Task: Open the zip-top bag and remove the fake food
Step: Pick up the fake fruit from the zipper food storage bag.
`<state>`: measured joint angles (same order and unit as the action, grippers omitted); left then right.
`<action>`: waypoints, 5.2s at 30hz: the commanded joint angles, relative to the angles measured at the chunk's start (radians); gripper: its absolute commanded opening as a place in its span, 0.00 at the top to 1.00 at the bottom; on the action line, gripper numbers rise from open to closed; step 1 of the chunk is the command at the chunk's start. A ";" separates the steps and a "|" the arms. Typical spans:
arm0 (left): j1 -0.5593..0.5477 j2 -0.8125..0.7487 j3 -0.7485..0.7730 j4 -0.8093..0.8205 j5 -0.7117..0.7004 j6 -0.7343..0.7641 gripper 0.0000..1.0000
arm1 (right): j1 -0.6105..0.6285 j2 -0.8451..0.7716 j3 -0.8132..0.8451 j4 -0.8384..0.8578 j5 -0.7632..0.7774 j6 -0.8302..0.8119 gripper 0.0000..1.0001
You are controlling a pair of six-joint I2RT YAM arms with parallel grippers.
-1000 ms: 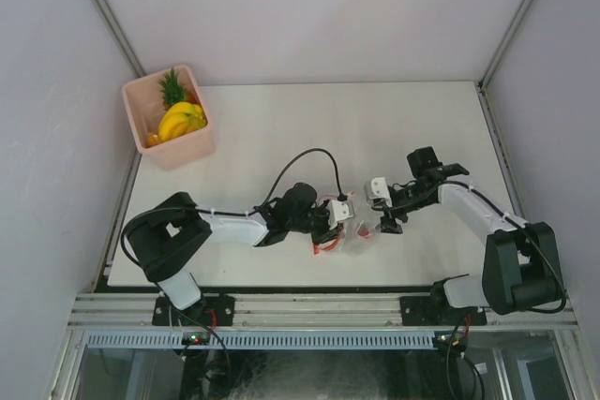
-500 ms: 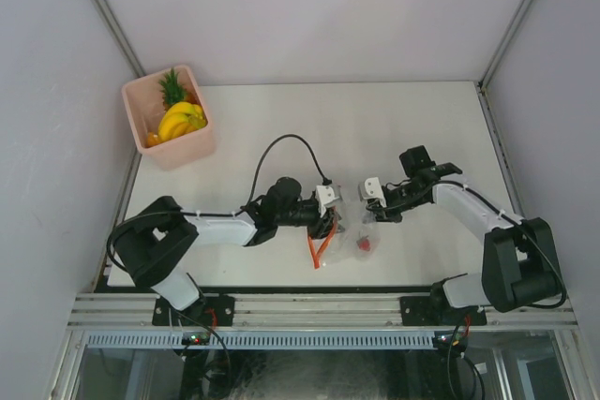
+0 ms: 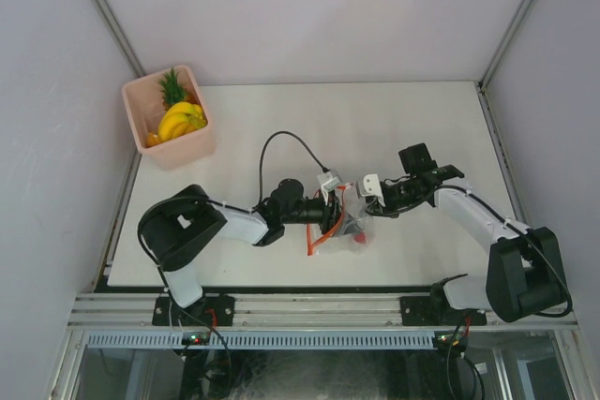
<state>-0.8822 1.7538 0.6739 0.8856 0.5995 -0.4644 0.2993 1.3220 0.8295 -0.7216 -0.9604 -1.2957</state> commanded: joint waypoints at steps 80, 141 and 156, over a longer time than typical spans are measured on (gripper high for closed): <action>-0.038 0.318 0.271 -0.263 -0.343 -0.195 0.47 | -0.058 0.478 0.290 -0.250 0.170 0.319 1.00; 0.074 -0.089 -0.026 -0.017 -0.269 -0.244 0.87 | -0.169 -0.088 -0.079 0.459 -0.084 0.696 0.07; 0.077 -0.164 -0.062 -0.033 -0.303 -0.238 0.87 | -0.138 0.025 -0.012 0.418 -0.105 0.694 0.98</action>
<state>-0.8093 1.6676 0.6338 0.8211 0.3202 -0.7223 0.1825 1.3636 0.7681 -0.2947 -1.0554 -0.5716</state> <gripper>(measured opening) 0.345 0.067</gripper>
